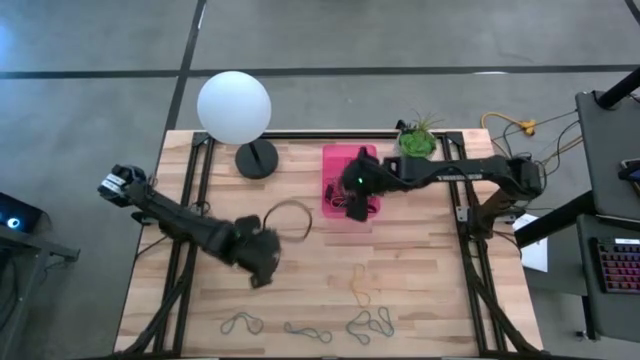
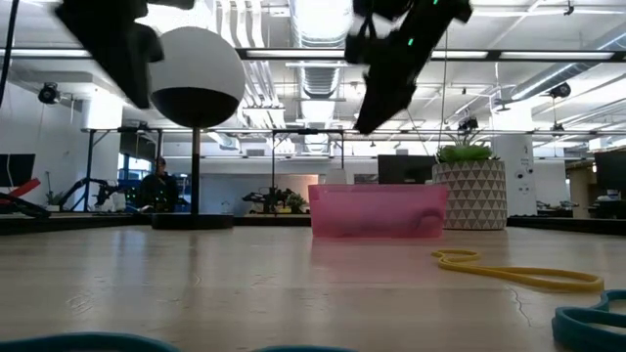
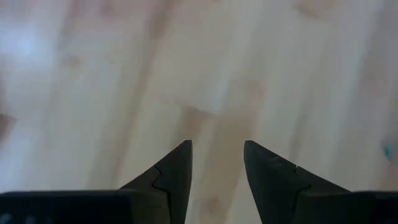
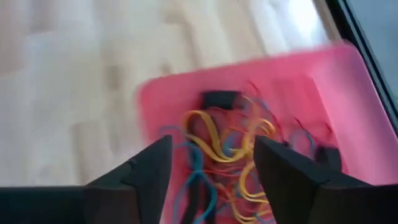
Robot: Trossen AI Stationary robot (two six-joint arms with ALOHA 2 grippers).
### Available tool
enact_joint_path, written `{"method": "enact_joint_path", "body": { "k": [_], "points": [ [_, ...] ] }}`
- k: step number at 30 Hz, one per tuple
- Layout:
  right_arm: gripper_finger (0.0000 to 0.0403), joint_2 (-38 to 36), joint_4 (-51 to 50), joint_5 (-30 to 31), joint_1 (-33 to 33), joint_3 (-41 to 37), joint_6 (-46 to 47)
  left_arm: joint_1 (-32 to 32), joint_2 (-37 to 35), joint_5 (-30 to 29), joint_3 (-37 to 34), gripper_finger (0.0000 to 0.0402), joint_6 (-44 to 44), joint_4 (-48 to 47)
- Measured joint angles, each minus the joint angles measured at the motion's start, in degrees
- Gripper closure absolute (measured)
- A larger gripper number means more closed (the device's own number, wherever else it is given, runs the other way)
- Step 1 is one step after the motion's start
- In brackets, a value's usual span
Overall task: Pick and place rubber bands into bin
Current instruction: Put the blue rubber band into the pink bin
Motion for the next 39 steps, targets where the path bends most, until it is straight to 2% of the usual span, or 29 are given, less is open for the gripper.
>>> {"method": "enact_joint_path", "body": {
  "k": [5,9,13,17,20,26,31,39],
  "points": [
    [0.0170,-2.9,-0.9,0.4,5.0,-0.1,-4.2,-12.7,0.1,4.6,-0.1,0.0272,0.1,-0.6],
    [0.0166,-3.2,-1.9,0.9,7.1,-0.1,-4.0,-23.2,2.2,5.2,-0.2,0.0272,-9.2,1.1],
    [0.0165,-2.6,-1.6,1.5,7.7,-0.4,-4.0,-29.6,6.9,5.3,-0.2,0.0272,-16.5,5.5],
    [0.0165,-1.8,-0.9,2.0,7.5,-0.8,-4.0,-31.3,13.7,5.8,-0.2,0.0272,-19.1,11.2],
    [0.0166,-1.6,-0.7,1.9,7.7,-0.8,-4.0,-31.2,18.1,6.3,-0.3,0.0272,-26.2,11.1],
    [0.0167,-1.3,-0.3,2.0,7.6,-0.8,-3.8,-31.1,20.5,6.3,-0.6,0.0272,-39.9,8.5],
    [0.0166,-1.3,1.8,1.9,7.5,-0.8,-3.8,-31.2,19.0,7.0,-3.6,0.0272,-38.9,12.9],
    [0.0167,-1.3,2.2,1.8,7.5,-0.8,-1.5,-31.3,13.7,6.7,-13.2,0.0272,-36.2,21.6]
  ]
}}
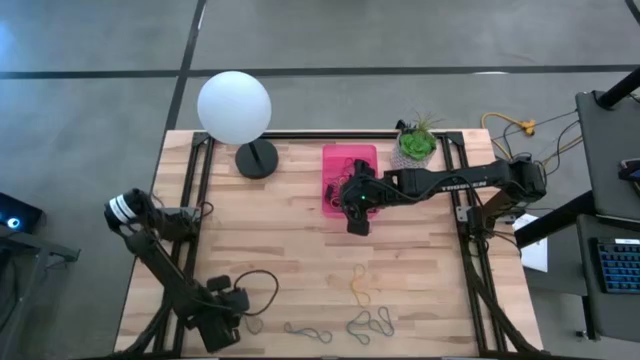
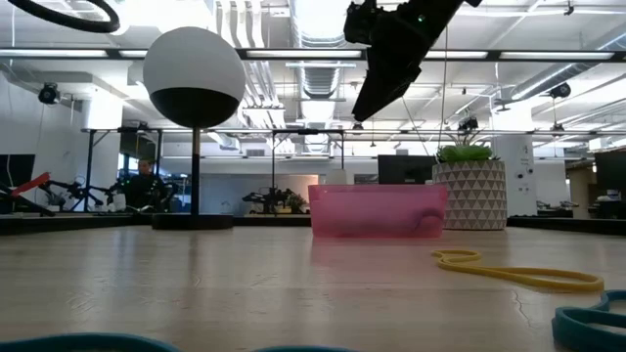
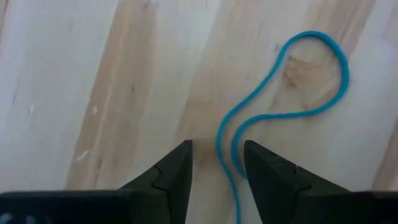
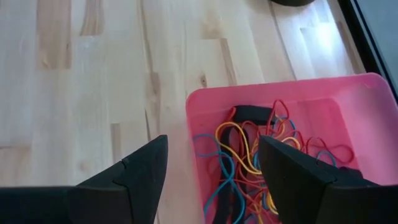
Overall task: Pick and place rubber bands into bin
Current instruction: Put the blue rubber band into the pink bin
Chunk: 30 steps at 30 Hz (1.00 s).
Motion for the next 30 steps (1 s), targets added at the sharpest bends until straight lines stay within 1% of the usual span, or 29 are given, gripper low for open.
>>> {"method": "enact_joint_path", "body": {
  "k": [6,8,12,15,24,30],
  "points": [
    [0.0166,0.0,0.0,0.0,0.0,0.0,2.2,0.0,-4.8,0.3,-7.5,0.0272,4.2,12.2],
    [0.0166,0.0,0.0,0.1,0.0,-0.2,2.7,0.0,-5.3,0.7,-8.7,0.0272,4.5,14.6],
    [0.0165,0.0,0.0,1.5,0.0,-0.6,3.7,0.0,-4.8,0.8,-8.7,0.0273,4.4,14.6],
    [0.0165,0.0,0.0,1.6,0.0,-0.9,3.8,-0.1,-3.1,0.6,-8.6,0.0284,4.4,14.5],
    [0.0172,0.0,0.0,1.7,-0.1,-1.1,3.8,-0.1,3.6,0.0,-7.5,0.0349,4.3,13.8],
    [0.0173,0.0,0.0,1.7,-0.1,-1.1,3.8,-0.1,5.8,-0.2,-6.3,0.0384,4.2,13.7]
  ]
}}
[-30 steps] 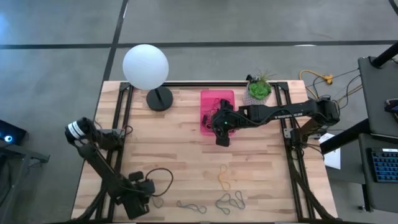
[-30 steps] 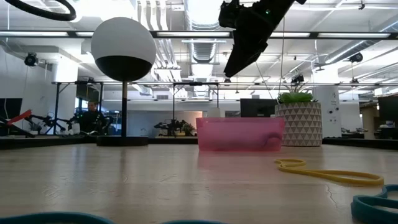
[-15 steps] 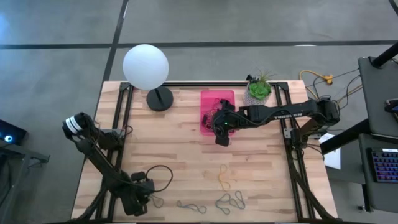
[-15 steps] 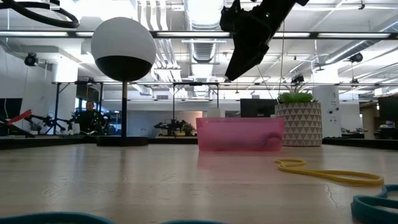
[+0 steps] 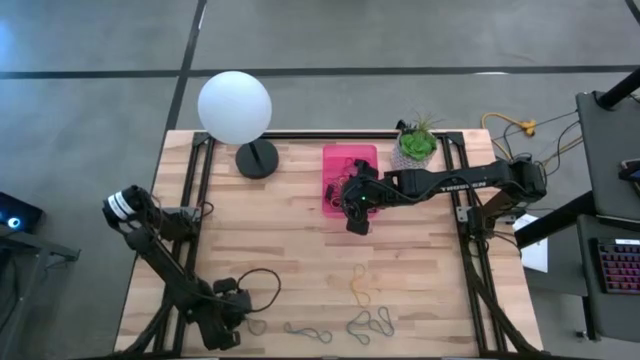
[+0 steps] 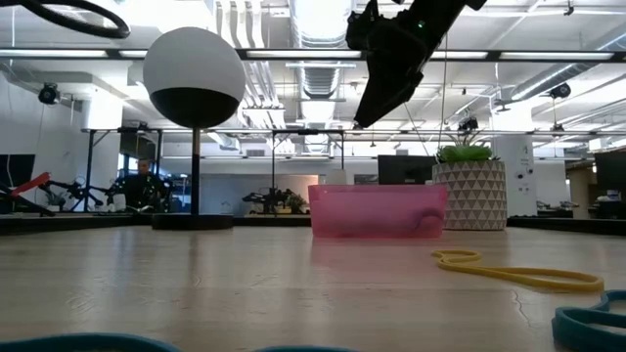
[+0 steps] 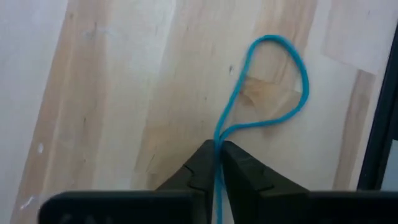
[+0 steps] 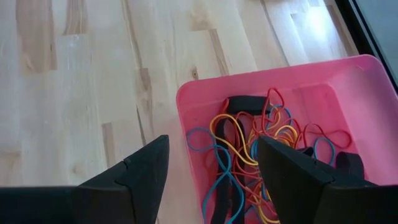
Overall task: Pick and place rubber bands into bin
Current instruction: Put the blue rubber band into the pink bin
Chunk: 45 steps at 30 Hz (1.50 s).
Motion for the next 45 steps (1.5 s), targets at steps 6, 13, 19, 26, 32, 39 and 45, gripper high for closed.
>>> {"method": "enact_joint_path", "body": {
  "k": [6,13,19,26,32,39,45],
  "points": [
    [0.0177,0.0,0.0,0.0,0.0,0.0,0.0,0.5,-0.4,1.0,0.3,0.0400,-0.1,0.0],
    [0.0177,0.0,0.0,0.0,0.0,0.0,0.0,3.4,-9.0,2.2,0.4,0.0401,2.1,-1.9],
    [0.0178,0.0,-1.1,0.0,0.0,0.0,0.0,9.6,-21.6,-3.4,2.2,0.0402,11.7,-13.3],
    [0.0179,-0.9,-8.7,0.0,0.5,0.0,1.1,24.6,-28.7,-8.3,9.3,0.0402,32.1,-20.7],
    [0.0179,-5.3,-11.4,1.8,2.2,-1.5,1.4,41.4,-25.0,-11.0,17.5,0.0401,51.8,-14.2],
    [0.0179,-17.6,-14.3,5.6,5.1,-9.5,9.8,59.1,-14.0,-8.7,26.0,0.0401,65.2,1.6],
    [0.0179,-27.2,-14.2,6.3,6.5,-16.8,18.6,66.3,-1.1,-3.5,34.2,0.0401,68.2,6.8]
  ]
}}
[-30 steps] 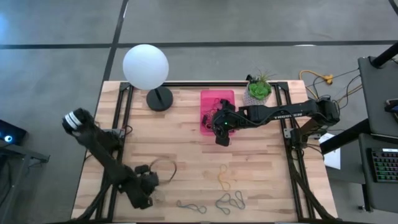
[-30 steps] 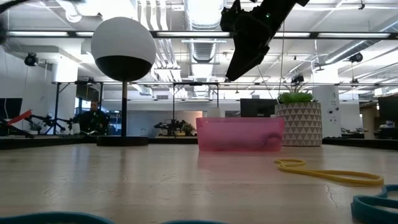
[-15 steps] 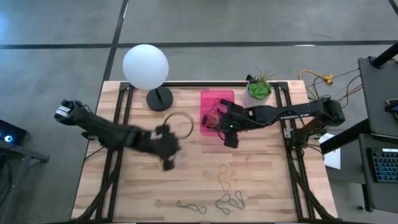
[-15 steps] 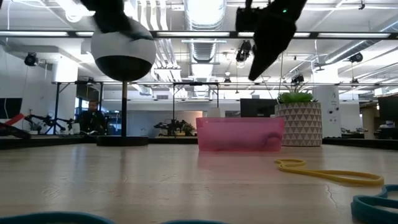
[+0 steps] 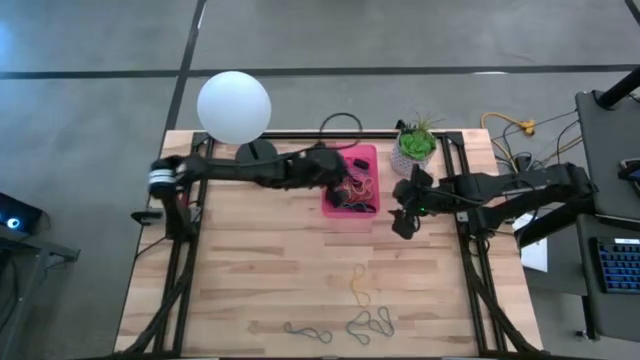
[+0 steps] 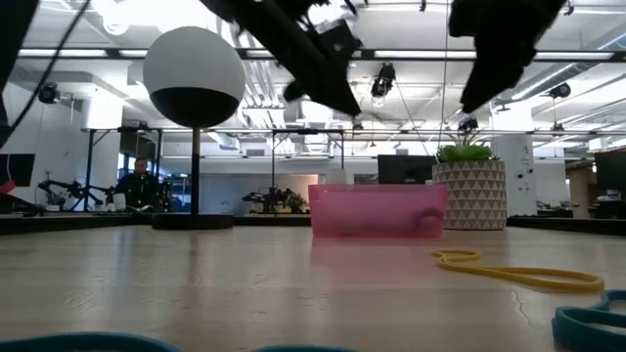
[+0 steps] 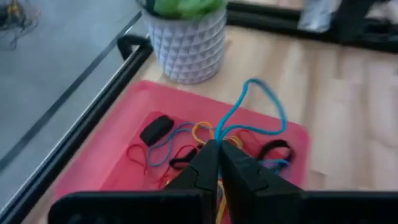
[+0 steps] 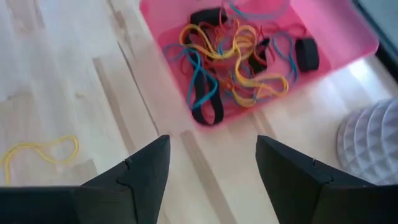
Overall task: Pick and place rubber bands into bin
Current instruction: Put the blue rubber band into the pink bin
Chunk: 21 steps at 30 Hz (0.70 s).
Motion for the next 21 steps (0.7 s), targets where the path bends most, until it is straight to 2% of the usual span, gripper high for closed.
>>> {"method": "enact_joint_path", "body": {
  "k": [4,10,16,21],
  "points": [
    [0.0179,-3.0,0.5,-0.1,0.6,-2.8,3.0,1.1,7.1,-0.3,3.0,0.0389,-0.7,0.0],
    [0.0179,-2.8,0.4,-1.1,2.2,-4.2,1.0,0.1,11.4,-0.2,4.5,0.0317,-2.3,-0.3],
    [0.0179,-1.4,0.4,-9.1,6.1,-4.2,-4.4,-2.1,6.5,1.6,4.0,0.0239,-5.0,-11.2],
    [0.0179,-0.9,-0.5,-10.7,12.7,-4.5,-13.3,-6.9,-1.5,5.0,2.8,0.0217,-5.1,-17.4]
  ]
}}
